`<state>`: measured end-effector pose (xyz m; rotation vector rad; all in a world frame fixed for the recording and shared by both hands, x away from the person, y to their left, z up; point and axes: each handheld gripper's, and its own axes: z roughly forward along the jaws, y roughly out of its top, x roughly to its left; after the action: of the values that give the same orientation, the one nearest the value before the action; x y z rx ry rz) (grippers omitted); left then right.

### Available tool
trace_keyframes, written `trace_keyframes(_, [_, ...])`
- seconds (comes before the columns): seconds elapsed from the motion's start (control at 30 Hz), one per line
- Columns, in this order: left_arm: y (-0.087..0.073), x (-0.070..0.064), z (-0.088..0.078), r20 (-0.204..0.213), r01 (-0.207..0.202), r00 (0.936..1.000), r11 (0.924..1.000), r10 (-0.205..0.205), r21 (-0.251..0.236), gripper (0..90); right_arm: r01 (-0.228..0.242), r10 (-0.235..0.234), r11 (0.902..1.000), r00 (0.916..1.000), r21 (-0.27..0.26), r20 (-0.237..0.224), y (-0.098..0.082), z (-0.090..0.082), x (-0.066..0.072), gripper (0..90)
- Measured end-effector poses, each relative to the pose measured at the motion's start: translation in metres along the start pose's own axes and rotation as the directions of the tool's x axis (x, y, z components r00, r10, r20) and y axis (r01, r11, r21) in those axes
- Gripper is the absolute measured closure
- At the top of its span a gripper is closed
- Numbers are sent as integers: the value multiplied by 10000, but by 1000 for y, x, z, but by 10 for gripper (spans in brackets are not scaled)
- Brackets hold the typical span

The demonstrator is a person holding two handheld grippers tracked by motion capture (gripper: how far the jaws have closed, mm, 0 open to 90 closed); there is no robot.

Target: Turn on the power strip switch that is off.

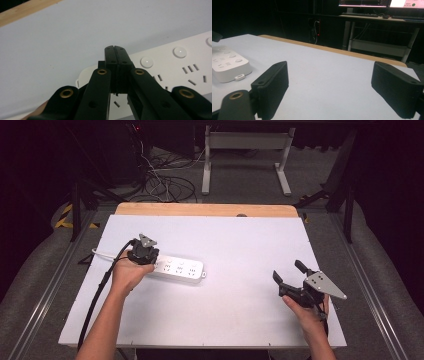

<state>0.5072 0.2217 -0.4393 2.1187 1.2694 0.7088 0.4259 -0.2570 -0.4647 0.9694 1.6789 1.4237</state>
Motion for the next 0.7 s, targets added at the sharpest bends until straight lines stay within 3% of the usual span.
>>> trace_keyframes(0.13, [-3,0,9,33,27,10000,9990,-28,441,899,-9,9,10000,10000,10,-13,0,0,0,149])
trace_keyframes(0.5, [-3,2,15,127,106,9999,9984,-113,548,898,-8,8,10000,10000,76,-24,0,1,1,151])
trace_keyframes(0.7, [-4,0,18,237,358,9990,9986,-367,385,900,11,-11,10000,10000,73,-12,0,1,2,152])
